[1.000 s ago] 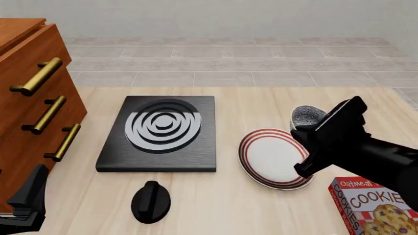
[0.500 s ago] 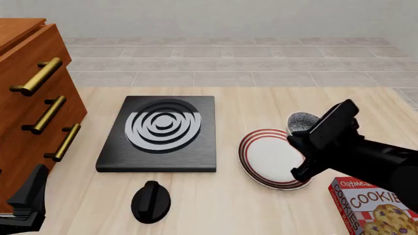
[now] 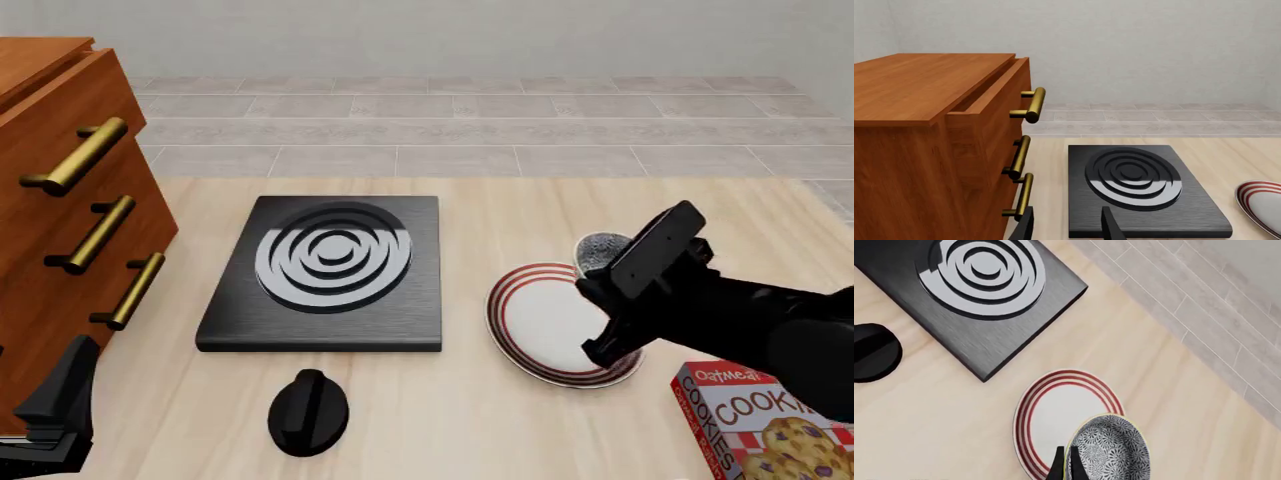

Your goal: Pick the akita bowl on the cookies box and place it on the plate.

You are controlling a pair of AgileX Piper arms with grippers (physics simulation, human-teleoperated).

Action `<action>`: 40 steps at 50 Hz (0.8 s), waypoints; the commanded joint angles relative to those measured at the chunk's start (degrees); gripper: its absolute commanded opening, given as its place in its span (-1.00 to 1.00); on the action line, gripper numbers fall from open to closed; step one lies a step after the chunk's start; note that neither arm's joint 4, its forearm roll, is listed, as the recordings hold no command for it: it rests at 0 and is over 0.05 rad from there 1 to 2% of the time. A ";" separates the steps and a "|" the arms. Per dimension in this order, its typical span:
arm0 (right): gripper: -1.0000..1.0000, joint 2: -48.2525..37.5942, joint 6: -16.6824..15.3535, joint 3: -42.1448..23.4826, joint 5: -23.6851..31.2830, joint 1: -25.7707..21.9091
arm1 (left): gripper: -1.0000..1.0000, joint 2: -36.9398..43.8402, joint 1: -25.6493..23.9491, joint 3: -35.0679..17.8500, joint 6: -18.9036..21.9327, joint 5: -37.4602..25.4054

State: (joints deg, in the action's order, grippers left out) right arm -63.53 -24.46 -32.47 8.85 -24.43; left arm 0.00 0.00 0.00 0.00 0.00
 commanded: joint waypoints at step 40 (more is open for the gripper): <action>-1.00 -8.14 -1.08 -2.45 -2.69 1.56 | 1.00 0.00 0.00 0.00 0.00 0.00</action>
State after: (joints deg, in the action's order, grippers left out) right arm -70.05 -25.18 -34.59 7.77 -23.63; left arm 0.00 0.00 0.00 0.00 0.00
